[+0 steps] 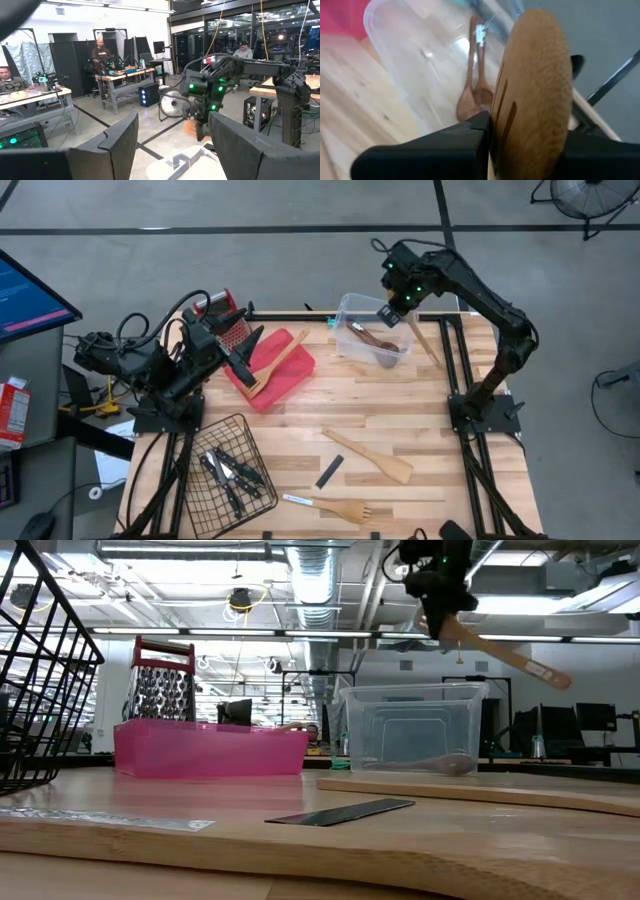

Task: Pick & Place Kitchen Items
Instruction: Put the wooden serving spoon into the transparent bin, then put the wooden spatula into the red bin

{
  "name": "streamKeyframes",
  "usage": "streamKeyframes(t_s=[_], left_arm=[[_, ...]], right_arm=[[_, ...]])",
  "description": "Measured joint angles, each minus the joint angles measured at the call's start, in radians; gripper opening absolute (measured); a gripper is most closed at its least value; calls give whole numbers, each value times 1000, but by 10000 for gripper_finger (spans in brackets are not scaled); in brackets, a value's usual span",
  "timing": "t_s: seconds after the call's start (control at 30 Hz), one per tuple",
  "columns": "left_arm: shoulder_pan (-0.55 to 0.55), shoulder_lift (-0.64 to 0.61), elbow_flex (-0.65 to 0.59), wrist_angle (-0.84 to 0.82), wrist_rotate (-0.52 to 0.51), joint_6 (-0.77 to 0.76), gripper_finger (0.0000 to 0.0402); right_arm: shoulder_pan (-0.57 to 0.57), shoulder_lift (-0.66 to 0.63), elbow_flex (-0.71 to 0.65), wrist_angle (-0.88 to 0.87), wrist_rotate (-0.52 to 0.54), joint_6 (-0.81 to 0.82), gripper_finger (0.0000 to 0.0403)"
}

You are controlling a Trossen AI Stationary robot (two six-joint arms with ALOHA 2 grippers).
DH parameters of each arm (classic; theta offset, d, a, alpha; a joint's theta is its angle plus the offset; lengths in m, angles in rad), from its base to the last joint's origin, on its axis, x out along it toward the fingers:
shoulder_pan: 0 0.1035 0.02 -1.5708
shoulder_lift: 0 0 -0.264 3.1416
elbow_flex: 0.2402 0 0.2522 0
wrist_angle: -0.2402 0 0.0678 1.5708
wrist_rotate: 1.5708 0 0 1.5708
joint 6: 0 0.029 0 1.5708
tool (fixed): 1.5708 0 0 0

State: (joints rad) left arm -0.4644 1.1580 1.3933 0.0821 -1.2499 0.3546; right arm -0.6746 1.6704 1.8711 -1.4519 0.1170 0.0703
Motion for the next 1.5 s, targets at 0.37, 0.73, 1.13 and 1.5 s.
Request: streamKeyframes(t_s=[0.37,0.73,1.13,1.5], left_arm=[[-1,0,0,-1,0,0,222],[0,0,0,0,0,5,222],[0,0,0,1,0,6,222],[0,0,0,1,0,6,222]], right_arm=[[1,109,-25,26,-42,-44,26],[0,150,-25,66,-40,-107,26],[19,150,-25,174,-39,-160,65],[56,150,37,189,-42,-249,167]])
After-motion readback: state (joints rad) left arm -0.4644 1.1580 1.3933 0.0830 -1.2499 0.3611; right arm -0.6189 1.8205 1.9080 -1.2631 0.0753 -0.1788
